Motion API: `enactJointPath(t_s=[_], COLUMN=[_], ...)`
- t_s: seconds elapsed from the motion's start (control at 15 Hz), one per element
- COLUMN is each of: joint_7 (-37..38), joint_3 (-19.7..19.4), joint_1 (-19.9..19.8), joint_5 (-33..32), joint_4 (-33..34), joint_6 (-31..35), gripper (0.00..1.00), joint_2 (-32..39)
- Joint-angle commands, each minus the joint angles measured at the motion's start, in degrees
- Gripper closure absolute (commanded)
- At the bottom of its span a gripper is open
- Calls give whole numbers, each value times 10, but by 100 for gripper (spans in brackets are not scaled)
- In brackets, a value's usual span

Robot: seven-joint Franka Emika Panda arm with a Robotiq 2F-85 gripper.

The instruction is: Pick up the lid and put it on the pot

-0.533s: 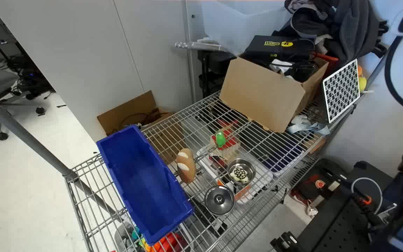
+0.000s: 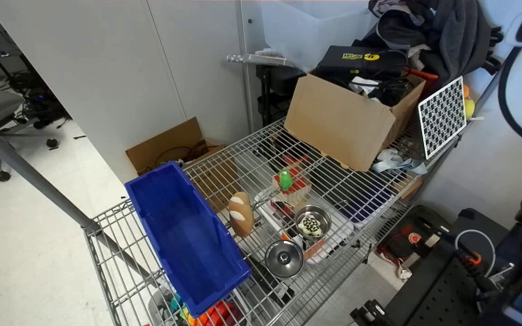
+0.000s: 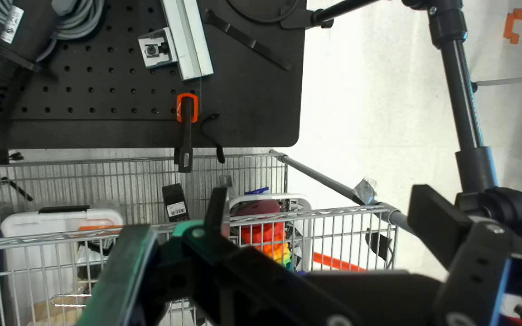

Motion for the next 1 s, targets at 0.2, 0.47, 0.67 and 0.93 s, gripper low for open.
enactJointPath(t_s=[0.2,0.47,0.67,0.93], joint_7=[15,19,15,27], joint_3=[11,20,28,44], joint_1=[-33,-29,-20,-17], joint_5=[10,8,13,-13], joint_4=[32,59,88,147], joint_6=[88,237,347,449], gripper=[0,0,0,0], joint_2=[103,214,316,455])
